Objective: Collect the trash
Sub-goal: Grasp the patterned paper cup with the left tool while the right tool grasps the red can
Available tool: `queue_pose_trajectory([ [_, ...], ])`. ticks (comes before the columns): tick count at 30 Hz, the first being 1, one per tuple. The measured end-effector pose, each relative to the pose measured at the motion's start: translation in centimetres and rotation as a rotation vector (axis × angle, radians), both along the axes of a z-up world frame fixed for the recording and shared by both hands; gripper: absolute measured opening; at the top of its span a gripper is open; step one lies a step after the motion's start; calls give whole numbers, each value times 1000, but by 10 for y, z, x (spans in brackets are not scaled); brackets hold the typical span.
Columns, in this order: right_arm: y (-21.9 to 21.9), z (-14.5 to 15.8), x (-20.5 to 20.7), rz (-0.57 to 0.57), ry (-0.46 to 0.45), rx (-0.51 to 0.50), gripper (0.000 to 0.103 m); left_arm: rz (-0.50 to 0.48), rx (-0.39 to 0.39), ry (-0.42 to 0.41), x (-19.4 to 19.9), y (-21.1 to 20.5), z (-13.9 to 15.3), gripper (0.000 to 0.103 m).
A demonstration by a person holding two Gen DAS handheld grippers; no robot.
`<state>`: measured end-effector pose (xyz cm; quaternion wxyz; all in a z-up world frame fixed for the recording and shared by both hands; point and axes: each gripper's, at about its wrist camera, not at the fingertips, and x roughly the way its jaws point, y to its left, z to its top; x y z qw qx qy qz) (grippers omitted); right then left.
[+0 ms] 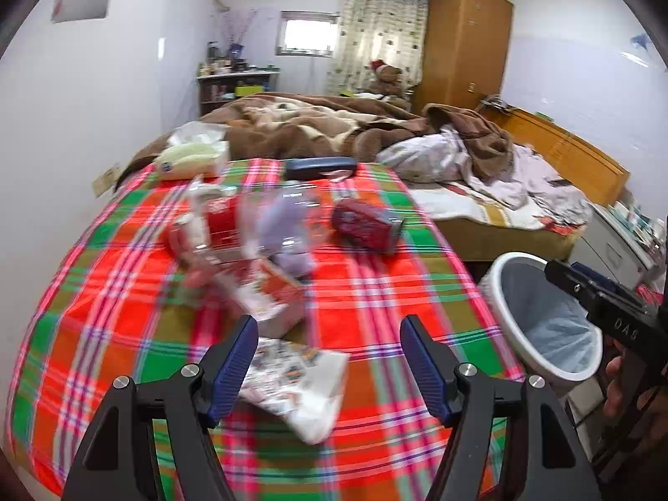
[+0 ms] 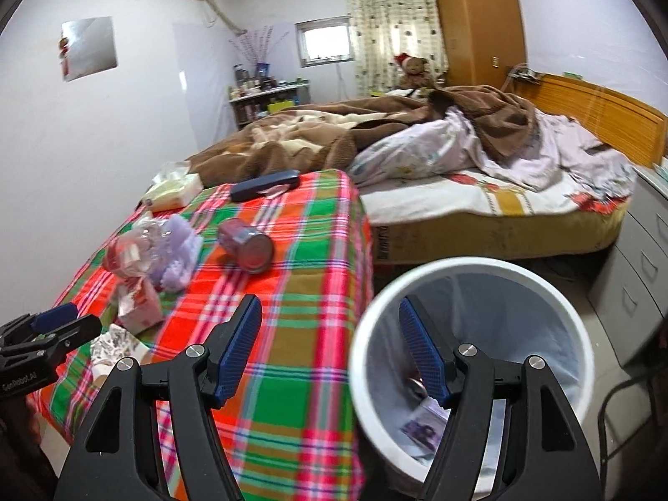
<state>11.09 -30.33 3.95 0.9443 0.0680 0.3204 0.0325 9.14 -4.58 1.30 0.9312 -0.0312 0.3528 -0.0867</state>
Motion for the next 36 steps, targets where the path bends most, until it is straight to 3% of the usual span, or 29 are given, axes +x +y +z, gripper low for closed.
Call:
queue_pose_trajectory([
  [7, 27, -2, 21, 86, -5, -22, 70, 79, -17, 44, 0, 38, -13, 71],
  [14, 43, -9, 54, 144, 20, -28, 70, 117, -88, 109, 6, 58, -30, 75],
  [26, 65, -24, 108, 232, 76, -81, 70, 78, -157, 259, 22, 32, -71, 75],
  [33, 85, -29, 128, 316, 83, -139, 70, 93, -154, 265, 27, 24, -74, 75],
  [36, 91, -35, 138, 333, 113, -144, 70, 87, -115, 268, 25, 19, -74, 75],
])
